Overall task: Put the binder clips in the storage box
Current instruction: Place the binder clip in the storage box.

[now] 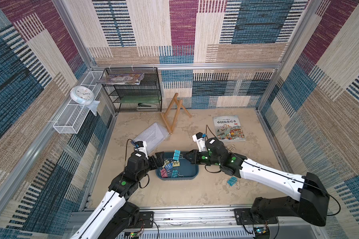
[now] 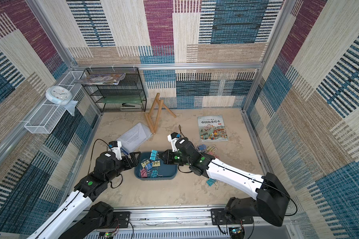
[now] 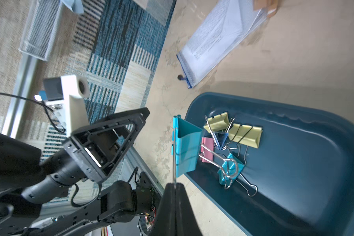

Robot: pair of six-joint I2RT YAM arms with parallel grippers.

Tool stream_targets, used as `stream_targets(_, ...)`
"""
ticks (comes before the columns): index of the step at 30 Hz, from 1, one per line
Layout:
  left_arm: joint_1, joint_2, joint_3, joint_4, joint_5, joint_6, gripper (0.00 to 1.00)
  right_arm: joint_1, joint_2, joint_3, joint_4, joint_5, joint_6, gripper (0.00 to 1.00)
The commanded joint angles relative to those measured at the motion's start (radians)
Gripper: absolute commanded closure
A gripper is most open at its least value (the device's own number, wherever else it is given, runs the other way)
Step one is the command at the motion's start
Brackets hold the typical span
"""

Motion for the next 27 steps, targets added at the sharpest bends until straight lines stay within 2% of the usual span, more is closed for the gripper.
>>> stream_targets(1, 0.001, -0.001, 0.010, -0.008, 0.017, 0.021, 0.01, 0.019, 0.101, 0.064, -0.017, -0.003, -0.027, 1.00)
stream_targets(11, 0.001, -0.001, 0.010, -0.022, 0.015, 0.034, 0.01, 0.028, 0.399, 0.302, -0.188, 0.070, -0.094, 1.00)
stream_targets(19, 0.001, -0.001, 0.004, -0.021, 0.011, 0.037, 0.01, 0.028, 0.501, 0.346, -0.232, 0.089, -0.101, 1.00)
stream_targets(23, 0.001, 0.001, 0.002, -0.016, 0.009, 0.036, 0.01, 0.028, 0.515, 0.340, -0.236, 0.096, -0.092, 0.89)
stream_targets(27, 0.001, 0.004, 0.002, -0.013, 0.014, 0.033, 0.01, 0.028, 0.507, 0.340, -0.240, 0.089, -0.093, 0.82)
